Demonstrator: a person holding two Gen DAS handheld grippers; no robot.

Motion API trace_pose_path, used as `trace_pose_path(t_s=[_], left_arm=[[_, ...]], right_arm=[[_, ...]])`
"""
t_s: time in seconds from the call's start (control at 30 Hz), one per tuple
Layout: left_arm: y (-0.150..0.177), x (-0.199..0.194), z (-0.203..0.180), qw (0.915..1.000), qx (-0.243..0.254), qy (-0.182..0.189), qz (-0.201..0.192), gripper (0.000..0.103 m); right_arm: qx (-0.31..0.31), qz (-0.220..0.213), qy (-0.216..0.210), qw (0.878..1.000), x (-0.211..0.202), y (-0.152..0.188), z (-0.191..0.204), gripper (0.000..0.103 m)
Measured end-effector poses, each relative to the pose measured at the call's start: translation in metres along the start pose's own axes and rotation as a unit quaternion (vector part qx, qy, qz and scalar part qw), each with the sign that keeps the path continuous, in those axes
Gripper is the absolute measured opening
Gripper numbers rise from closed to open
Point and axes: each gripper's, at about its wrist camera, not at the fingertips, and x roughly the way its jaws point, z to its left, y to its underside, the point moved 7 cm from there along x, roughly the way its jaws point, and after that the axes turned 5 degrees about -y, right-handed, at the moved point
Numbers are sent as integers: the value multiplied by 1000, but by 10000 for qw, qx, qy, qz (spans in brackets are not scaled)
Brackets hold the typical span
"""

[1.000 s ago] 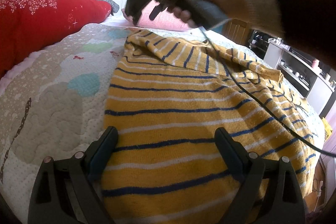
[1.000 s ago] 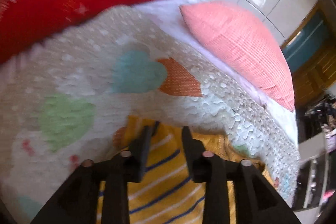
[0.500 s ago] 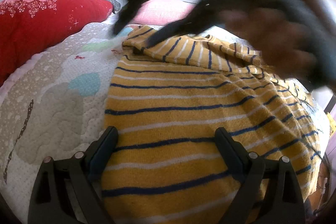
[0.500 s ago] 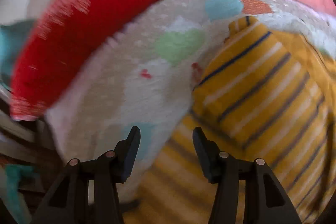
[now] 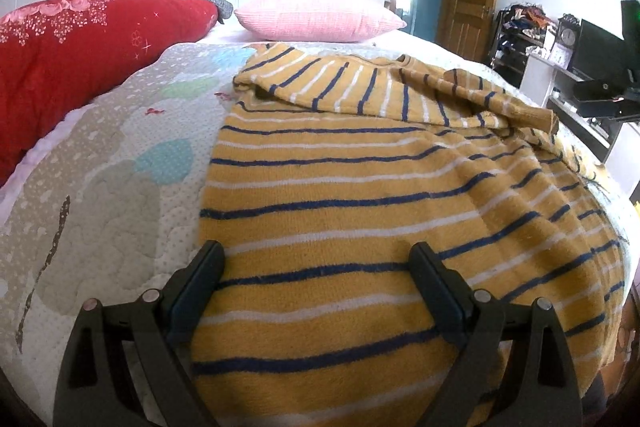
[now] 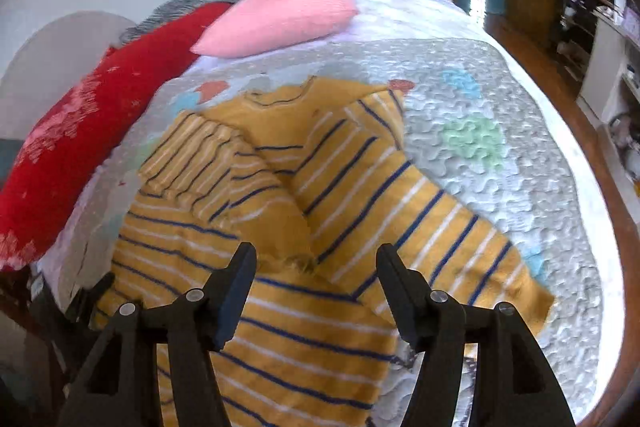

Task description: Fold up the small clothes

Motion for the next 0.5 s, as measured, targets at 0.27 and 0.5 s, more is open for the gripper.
trace_pose_path(t_s=[0.27,0.5], left_arm=[[0,2,-1,9998,116,-110,142,94],[0,4,-2,9996,137,-148,176,95]], right_arm=[[-2362,137,1437,9609,67,10,62,30],[-825,43,1515,9850,78,-68,-18,6]])
